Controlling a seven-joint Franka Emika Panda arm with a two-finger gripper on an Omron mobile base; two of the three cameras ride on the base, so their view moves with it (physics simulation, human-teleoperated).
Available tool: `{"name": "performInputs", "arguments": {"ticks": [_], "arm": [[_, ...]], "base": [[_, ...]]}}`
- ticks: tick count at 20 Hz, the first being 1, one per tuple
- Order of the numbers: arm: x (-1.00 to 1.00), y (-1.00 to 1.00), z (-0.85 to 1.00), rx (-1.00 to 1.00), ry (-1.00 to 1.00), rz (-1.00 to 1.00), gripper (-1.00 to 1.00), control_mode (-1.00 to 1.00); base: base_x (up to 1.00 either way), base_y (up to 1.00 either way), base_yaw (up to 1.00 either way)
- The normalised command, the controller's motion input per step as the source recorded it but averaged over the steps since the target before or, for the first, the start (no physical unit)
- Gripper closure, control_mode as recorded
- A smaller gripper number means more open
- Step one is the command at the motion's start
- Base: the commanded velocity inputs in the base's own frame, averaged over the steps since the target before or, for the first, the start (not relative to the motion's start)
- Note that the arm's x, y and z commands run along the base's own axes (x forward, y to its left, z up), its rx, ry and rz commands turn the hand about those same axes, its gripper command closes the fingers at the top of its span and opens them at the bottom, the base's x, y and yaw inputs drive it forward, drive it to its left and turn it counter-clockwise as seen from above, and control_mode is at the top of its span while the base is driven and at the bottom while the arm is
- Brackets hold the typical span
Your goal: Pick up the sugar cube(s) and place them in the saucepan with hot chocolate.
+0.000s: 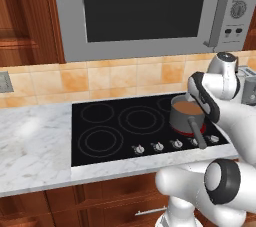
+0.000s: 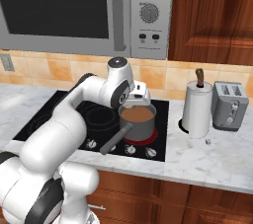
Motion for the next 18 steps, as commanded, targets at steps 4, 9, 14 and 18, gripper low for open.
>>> {"name": "performInputs", "arguments": {"ticks": [4,9,14,18], "arm": [[0.00,0.00,0.00,-0.03,0.00,0.00,1.00,-1.00],[0.00,0.00,0.00,-0.03,0.00,0.00,1.00,-1.00],[0.00,0.00,0.00,-0.03,0.00,0.00,1.00,-1.00],[0.03,0.00,0.00,-0.02,0.00,0.00,1.00,-1.00]], "base": [[0.00,0.00,0.00],[0.00,0.00,0.00],[0.00,0.00,0.00],[0.00,0.00,0.00]]}}
